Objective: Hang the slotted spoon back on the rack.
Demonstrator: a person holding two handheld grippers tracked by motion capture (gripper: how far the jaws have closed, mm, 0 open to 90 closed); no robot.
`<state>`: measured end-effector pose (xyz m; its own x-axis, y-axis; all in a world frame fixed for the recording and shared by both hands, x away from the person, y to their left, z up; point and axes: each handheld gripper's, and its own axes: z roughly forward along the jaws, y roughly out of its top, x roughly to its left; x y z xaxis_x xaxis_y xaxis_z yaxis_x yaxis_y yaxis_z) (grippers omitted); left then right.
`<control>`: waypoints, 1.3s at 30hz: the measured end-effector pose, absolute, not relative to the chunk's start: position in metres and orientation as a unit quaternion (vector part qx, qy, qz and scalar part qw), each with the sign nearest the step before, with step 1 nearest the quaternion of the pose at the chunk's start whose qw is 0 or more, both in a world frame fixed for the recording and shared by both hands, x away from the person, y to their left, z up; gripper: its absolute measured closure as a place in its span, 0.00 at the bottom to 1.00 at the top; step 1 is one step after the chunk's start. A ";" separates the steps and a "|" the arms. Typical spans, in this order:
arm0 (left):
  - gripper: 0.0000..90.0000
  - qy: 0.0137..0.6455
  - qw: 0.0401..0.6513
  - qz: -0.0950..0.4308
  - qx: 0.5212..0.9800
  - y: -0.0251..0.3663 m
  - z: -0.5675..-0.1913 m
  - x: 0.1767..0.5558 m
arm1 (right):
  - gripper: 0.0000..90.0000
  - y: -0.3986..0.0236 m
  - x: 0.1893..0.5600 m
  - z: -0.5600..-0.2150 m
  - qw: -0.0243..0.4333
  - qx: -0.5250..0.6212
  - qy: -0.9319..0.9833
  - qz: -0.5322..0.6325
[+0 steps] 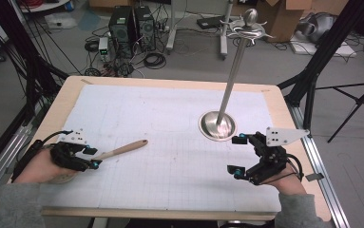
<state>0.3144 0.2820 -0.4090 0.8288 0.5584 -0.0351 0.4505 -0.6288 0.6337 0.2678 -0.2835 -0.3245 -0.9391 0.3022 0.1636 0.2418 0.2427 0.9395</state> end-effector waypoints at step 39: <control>0.83 0.273 0.294 0.076 0.913 0.284 -0.424 0.321 | 0.03 -0.284 0.267 -0.328 0.020 0.178 0.789 0.588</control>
